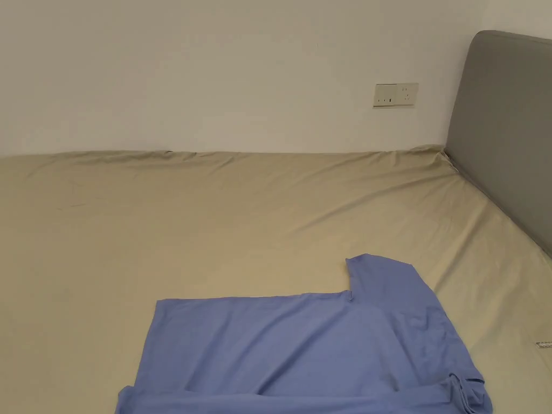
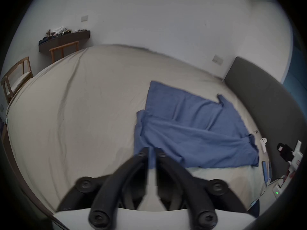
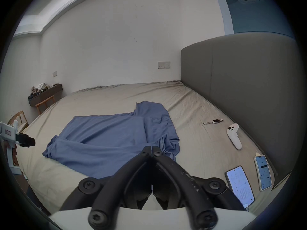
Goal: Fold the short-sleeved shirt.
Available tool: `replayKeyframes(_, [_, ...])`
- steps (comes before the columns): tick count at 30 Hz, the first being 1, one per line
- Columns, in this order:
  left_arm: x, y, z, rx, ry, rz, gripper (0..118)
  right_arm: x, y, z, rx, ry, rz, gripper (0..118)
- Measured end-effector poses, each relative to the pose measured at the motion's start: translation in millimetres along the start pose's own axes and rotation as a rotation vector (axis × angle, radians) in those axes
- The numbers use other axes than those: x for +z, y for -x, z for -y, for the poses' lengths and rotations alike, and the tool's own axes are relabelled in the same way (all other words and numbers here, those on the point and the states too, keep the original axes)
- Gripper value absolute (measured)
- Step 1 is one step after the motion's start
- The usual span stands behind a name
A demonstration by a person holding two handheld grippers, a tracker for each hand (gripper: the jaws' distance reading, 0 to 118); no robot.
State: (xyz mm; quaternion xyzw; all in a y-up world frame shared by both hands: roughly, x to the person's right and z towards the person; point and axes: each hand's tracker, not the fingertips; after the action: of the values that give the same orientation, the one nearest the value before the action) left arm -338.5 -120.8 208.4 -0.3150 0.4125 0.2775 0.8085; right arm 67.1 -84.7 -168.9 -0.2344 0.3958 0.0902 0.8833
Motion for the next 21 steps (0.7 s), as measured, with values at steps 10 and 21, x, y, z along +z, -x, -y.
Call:
replayKeyframes(10, [-80, 6, 3, 0.049, 0.216, -0.053, 40, -21, 3, 17, -0.032, 0.106, 0.041, 3])
replayKeyframes(21, [-60, -16, 8, 0.028, 0.176, -0.031, 5, -92, -6, 36, -0.032, 0.423, 0.096, 102])
